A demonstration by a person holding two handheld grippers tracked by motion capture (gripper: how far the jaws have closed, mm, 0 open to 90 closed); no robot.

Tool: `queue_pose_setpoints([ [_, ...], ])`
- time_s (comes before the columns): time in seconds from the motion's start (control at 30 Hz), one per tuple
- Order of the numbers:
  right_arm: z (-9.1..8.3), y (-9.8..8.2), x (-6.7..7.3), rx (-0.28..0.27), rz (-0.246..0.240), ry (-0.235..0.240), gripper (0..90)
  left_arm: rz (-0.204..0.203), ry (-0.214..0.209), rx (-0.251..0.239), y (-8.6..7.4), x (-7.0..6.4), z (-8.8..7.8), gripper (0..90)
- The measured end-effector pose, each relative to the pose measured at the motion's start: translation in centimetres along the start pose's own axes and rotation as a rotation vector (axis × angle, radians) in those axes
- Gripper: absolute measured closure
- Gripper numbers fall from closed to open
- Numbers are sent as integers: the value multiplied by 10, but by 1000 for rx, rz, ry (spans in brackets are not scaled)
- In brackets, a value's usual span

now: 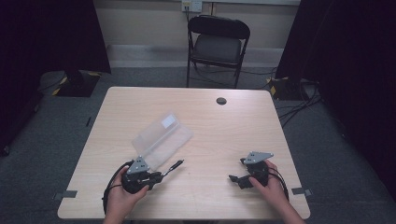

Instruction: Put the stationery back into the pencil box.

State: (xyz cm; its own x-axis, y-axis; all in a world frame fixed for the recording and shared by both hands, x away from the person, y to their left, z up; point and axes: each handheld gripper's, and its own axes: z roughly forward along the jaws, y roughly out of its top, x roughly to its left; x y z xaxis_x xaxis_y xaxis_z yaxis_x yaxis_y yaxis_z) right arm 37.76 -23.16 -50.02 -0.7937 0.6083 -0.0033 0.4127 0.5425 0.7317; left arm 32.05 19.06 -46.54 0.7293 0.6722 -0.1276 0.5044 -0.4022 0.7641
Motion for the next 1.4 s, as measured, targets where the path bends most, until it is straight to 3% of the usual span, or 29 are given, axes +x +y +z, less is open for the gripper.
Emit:
queue_pose_setpoints([
  [0.23,0,0,0,0,0,0,125,-2,-4,-11,8,0,2,800],
  [0.53,0,0,0,0,0,1,125,-11,2,12,14,1,6,801],
  [1.4,0,0,0,0,0,0,125,-32,5,-40,47,5,28,802],
])
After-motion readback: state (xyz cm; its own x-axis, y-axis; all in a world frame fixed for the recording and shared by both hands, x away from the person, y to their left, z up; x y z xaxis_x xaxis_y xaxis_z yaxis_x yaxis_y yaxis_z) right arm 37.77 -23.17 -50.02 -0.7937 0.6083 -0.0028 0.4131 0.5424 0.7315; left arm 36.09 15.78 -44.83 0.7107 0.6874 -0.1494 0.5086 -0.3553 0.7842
